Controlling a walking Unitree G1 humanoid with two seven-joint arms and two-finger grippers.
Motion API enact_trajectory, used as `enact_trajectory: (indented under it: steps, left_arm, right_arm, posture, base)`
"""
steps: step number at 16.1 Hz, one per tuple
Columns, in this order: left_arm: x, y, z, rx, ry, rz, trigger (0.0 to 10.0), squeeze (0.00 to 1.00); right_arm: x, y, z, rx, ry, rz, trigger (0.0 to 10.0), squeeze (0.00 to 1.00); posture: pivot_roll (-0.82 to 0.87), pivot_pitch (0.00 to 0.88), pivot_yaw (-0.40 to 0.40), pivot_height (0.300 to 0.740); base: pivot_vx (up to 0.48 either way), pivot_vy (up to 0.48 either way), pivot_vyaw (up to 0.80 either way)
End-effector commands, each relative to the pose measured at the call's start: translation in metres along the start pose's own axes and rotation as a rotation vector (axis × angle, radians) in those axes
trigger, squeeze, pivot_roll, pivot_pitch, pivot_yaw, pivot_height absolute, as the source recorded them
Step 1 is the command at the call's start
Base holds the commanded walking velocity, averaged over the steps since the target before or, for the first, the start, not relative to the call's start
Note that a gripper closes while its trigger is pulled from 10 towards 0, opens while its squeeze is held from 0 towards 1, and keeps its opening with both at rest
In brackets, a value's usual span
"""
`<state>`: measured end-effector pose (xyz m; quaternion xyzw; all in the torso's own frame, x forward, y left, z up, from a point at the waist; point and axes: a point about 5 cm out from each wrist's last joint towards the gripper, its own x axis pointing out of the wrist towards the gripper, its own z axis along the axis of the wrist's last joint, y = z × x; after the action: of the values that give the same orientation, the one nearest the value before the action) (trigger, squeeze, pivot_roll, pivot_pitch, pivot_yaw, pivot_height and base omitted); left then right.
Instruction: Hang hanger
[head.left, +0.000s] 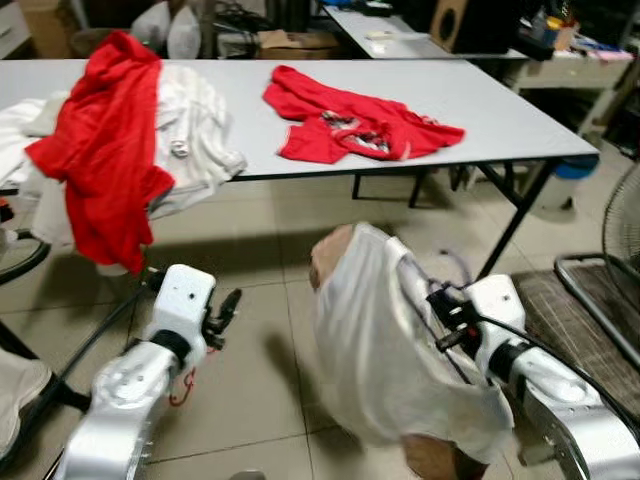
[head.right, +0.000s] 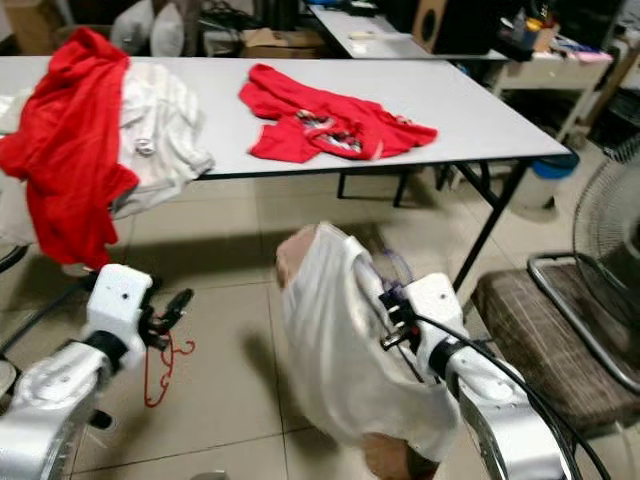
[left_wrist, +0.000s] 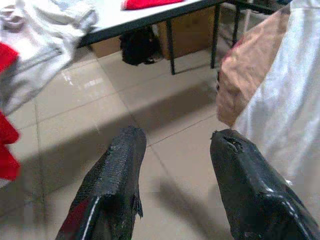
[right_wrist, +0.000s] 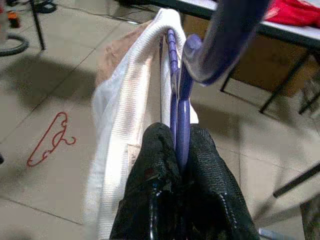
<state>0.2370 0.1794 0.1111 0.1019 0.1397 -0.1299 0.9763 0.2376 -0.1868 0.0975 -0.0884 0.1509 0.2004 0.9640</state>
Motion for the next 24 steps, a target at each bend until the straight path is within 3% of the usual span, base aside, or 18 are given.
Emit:
enact_trajectory:
  steps: [1,3,6,12,14,20,24]
  left_arm:
    - [0.001,-0.003,0.000,-0.004,0.011,0.007,10.0,0.00]
    - [0.001,-0.010,0.002,-0.070,-0.021,-0.004,10.0,0.00]
    - [0.000,-0.013,0.003,-0.038,-0.036,-0.013,10.0,0.00]
    - [-0.007,-0.012,-0.003,0.008,-0.002,0.058,10.0,0.00]
    - [-0.010,-0.014,-0.005,0.002,0.003,0.033,10.0,0.00]
    - [-0.014,-0.015,-0.009,0.025,0.026,0.032,10.0,0.00]
    - [-0.015,-0.017,-0.011,0.031,0.043,0.024,10.0,0.00]
  right_arm:
    - [-0.006,-0.005,0.007,0.009,-0.058,-0.040,10.0,0.00]
    - [-0.008,-0.001,0.006,-0.015,-0.072,-0.056,10.0,0.00]
    - [-0.011,-0.005,0.004,-0.031,-0.065,-0.102,10.0,0.00]
    - [-0.014,-0.001,0.011,0.019,-0.101,0.027,10.0,0.00]
    - [-0.016,-0.002,0.012,0.012,-0.102,0.073,10.0,0.00]
    - [-0.018,-0.022,0.023,-0.086,-0.083,0.139,10.0,0.00]
    - [-0.013,-0.022,0.018,-0.114,-0.049,0.165,10.0,0.00]
  posture:
    - [0.04,0.015,-0.023,0.740]
    - [0.04,0.023,-0.020,0.740]
    - [0.04,0.037,-0.027,0.740]
    - [0.05,0.050,-0.060,0.740]
    - [0.05,0.056,-0.067,0.740]
    - [0.04,0.069,-0.075,0.740]
    - [0.03,0.096,-0.067,0.740]
  base:
    - [0.000,0.000,0.80]
    - [0.000,0.000,0.80]
    - [0.000,0.000,0.80]
    - [0.000,0.000,0.80]
    - [0.000,0.000,0.80]
    - [0.000,0.000,0.80]
    - [0.000,0.000,0.80]
